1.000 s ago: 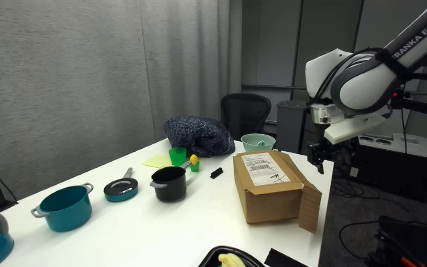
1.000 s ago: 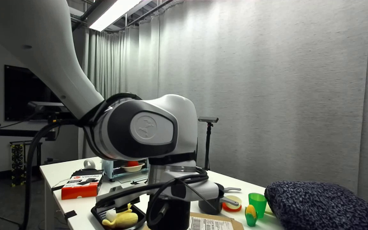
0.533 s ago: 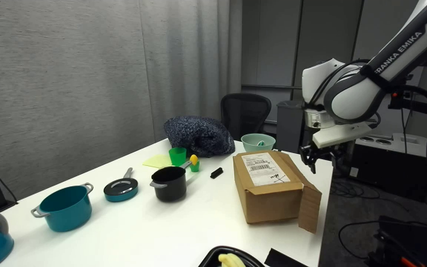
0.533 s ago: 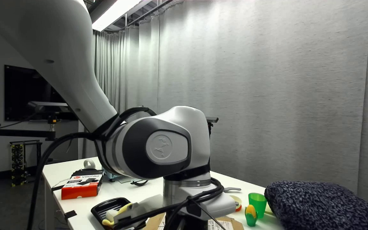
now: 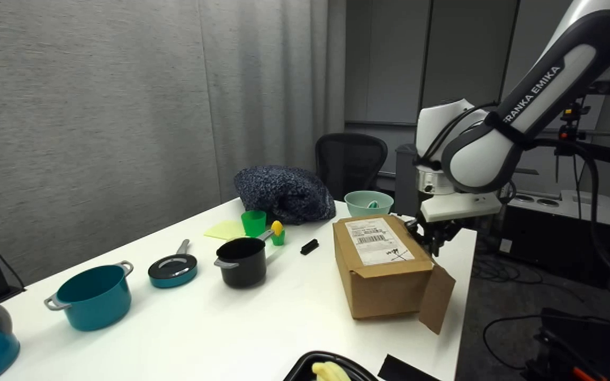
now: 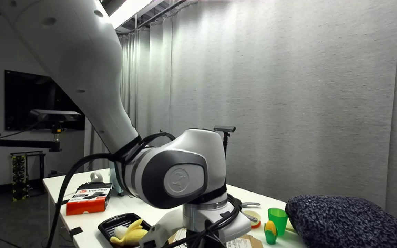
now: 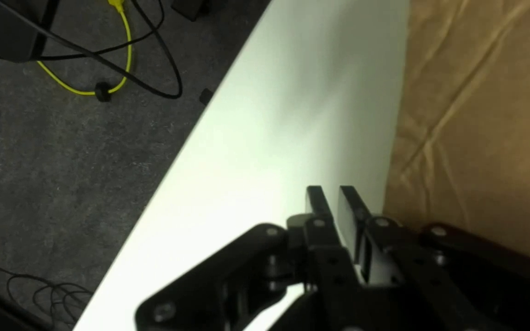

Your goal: Move the box

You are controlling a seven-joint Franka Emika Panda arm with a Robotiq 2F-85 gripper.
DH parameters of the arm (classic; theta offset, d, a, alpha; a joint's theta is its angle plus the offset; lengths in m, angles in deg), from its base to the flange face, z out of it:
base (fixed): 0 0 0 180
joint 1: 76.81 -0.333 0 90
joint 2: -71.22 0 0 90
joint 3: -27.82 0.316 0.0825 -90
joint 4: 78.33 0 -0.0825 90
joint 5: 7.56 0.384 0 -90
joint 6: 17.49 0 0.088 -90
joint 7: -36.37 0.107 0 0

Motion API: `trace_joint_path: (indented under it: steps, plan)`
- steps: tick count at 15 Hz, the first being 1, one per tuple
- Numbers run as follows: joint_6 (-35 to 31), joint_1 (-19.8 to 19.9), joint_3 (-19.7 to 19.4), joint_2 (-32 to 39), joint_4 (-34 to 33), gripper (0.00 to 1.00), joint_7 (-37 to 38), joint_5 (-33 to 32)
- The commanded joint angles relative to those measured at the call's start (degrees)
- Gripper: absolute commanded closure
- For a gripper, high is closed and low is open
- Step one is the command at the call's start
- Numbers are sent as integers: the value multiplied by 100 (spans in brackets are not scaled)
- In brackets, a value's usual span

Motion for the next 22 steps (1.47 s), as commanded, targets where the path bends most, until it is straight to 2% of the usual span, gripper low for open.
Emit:
trace_joint_path:
  steps: [1, 9, 13, 16, 22]
  plan:
    - [-164, -331, 5, 273, -375, 100, -341, 461]
    - [-191, -835, 254, 311, -977, 100, -845, 1100]
    - [-95, -917, 316, 370, -1091, 100, -1127, 1310]
    - [220, -878, 301, 452, -1152, 100, -1439, 1545]
    - [148, -1039, 277, 596, -1080, 100, -947, 1900]
